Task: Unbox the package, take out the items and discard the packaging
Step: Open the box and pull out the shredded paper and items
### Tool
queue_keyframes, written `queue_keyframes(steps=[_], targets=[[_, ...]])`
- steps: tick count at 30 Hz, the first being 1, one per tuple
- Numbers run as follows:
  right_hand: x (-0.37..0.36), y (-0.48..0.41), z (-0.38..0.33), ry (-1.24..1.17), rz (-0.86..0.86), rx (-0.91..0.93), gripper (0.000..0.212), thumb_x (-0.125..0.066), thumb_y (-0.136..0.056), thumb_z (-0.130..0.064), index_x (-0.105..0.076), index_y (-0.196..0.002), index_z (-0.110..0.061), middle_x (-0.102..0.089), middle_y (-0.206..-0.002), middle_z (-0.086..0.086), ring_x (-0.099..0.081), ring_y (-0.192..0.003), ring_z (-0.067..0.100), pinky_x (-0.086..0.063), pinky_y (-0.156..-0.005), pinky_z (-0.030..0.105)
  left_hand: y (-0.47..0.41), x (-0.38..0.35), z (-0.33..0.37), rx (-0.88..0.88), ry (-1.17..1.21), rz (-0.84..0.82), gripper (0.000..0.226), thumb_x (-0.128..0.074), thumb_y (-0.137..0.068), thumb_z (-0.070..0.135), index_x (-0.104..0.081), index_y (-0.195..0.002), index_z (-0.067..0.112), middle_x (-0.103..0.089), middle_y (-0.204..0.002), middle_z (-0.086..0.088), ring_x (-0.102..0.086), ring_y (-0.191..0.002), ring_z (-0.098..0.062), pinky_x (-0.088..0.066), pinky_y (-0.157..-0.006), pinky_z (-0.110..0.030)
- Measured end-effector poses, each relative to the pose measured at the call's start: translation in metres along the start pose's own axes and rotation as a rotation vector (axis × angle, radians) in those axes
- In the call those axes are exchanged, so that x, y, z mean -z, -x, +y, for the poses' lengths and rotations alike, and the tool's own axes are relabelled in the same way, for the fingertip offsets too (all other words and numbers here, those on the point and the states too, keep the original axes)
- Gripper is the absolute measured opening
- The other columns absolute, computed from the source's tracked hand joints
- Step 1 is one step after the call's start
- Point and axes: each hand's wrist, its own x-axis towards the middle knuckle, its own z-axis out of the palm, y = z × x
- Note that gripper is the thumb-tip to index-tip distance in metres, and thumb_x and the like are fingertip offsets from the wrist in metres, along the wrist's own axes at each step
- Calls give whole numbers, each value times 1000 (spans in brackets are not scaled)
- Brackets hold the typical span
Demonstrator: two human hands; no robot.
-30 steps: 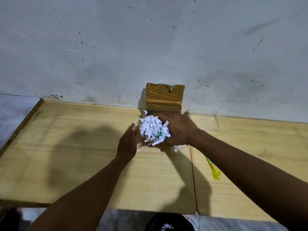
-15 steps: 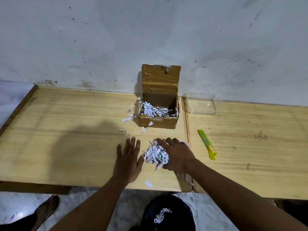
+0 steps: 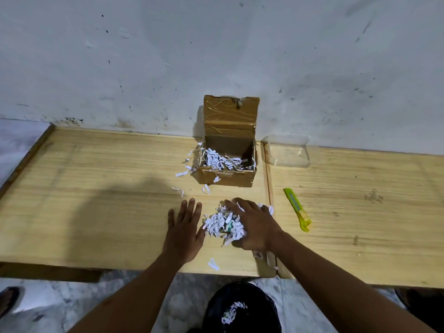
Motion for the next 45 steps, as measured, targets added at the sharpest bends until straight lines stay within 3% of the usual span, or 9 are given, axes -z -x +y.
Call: queue_keyframes(steps=[4, 9, 14, 20, 24, 27, 35, 41, 45], targets=[[33, 7, 16, -224, -44, -24, 119, -71, -58, -77, 0, -150, -50, -14, -164, -2, -23, -147, 25, -10, -113, 70, -15, 28, 20, 171, 343, 178, 63, -29, -82, 41, -59, -131, 15, -62, -132, -9, -55, -125, -30, -37, -104, -52], [45, 22, 42, -454, 248, -72, 57, -67, -60, -45, -66, -113, -22, -62, -114, 0, -61, -102, 21, -49, -90, 46, -27, 56, 52, -126, 482, 252, 45, -47, -86, 35, -65, -122, 16, -69, -116, -3, -62, -107, -26, -47, -92, -43], [27, 32, 47, -467, 162, -200, 55, -65, -62, -39, -64, -115, -24, -59, -104, 2, -58, -88, 21, -51, -80, 38, -29, 39, 77, -374, 128, -46, 58, -55, -84, 61, -52, -136, 36, -54, -132, 7, -44, -124, -15, -33, -97, -38], [12, 36, 57, -621, 229, -231, 28, -81, -78, -24, -67, -102, -23, -60, -91, -8, -60, -79, 13, -43, -75, 25, -35, 38, 58, -325, 481, 64, 14, -60, -86, 29, -69, -92, 20, -68, -90, 2, -62, -87, -20, -52, -76, -40], [9, 35, 66, -574, 348, -231, 25, -75, -80, -23, -69, -104, -19, -66, -98, 2, -65, -90, 23, -52, -78, 39, -40, 48, 23, -62, 501, 236, 24, -50, -77, 29, -68, -79, 14, -71, -79, -4, -66, -76, -27, -53, -71, -36], [20, 36, 58, -412, 412, -253, 55, -54, -68, -43, -65, -119, -25, -57, -114, -3, -58, -96, 16, -46, -70, 31, -42, 53, 14, 174, 291, 292, 35, -45, -74, 30, -70, -96, 21, -70, -100, -1, -62, -97, -29, -49, -83, -44], [18, 18, 40, -259, 235, -161, 25, -62, -80, -34, -71, -102, -27, -58, -96, -3, -63, -89, 26, -49, -68, 35, -41, 34, 52, -459, 219, 74, 41, -58, -88, 48, -64, -124, 28, -65, -117, -1, -58, -111, -21, -44, -90, -40], [23, 26, 71, -370, 267, -218, 12, -66, -75, -8, -73, -78, -17, -67, -80, 2, -66, -78, 24, -52, -83, 39, -42, 39, 12, -160, 367, 182, 30, -54, -82, 34, -69, -97, 13, -72, -94, -6, -67, -88, -29, -51, -79, -36], [25, 31, 77, -291, 288, -310, 15, -68, -79, -17, -75, -90, -23, -73, -101, -4, -67, -93, 25, -48, -77, 31, -42, 49, -5, 23, 201, 255, 47, -44, -74, 35, -66, -114, 22, -69, -107, -1, -61, -103, -27, -44, -87, -44]])
